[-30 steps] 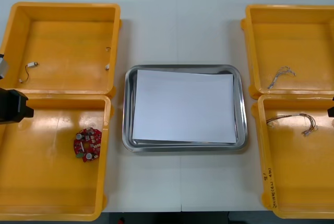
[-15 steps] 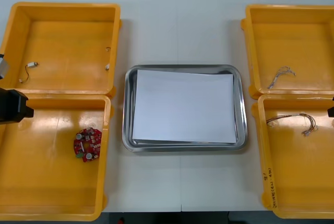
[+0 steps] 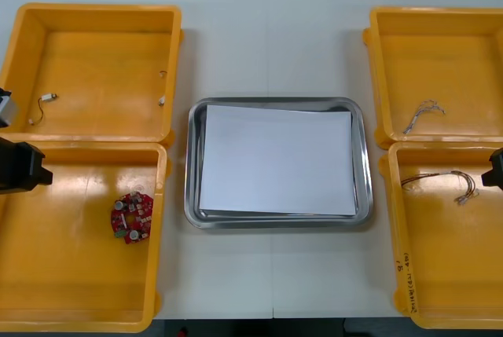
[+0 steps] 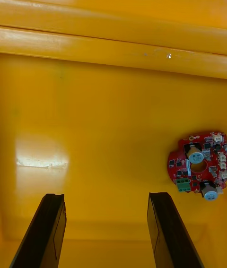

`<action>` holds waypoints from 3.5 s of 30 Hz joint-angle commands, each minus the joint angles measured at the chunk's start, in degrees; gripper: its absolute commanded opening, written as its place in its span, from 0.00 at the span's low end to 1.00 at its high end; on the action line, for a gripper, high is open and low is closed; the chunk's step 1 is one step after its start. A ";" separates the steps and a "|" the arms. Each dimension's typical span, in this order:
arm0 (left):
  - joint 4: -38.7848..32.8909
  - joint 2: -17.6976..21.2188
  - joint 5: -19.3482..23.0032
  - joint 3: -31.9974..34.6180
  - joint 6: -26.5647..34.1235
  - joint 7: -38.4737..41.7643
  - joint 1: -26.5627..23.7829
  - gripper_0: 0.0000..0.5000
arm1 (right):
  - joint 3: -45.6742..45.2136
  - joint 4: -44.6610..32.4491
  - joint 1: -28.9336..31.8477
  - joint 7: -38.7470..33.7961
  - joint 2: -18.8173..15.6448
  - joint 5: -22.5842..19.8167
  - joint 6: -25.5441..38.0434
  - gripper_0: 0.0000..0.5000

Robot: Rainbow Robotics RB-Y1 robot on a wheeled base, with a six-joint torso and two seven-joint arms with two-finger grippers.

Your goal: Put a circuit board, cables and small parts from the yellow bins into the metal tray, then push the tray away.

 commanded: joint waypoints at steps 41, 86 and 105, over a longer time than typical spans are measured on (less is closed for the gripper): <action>-0.96 8.09 16.87 -5.60 -16.32 -54.24 1.03 1.00 | 2.80 3.53 9.90 -21.20 6.94 5.32 -21.35 0.74; -0.96 17.50 17.84 -22.30 -44.71 -69.36 15.80 1.00 | 6.58 8.10 9.90 -23.22 8.35 6.55 -26.36 0.00; -0.78 17.50 11.60 -27.39 -51.39 -68.92 18.08 1.00 | 1.39 7.57 7.88 -21.46 7.12 5.15 -26.89 0.00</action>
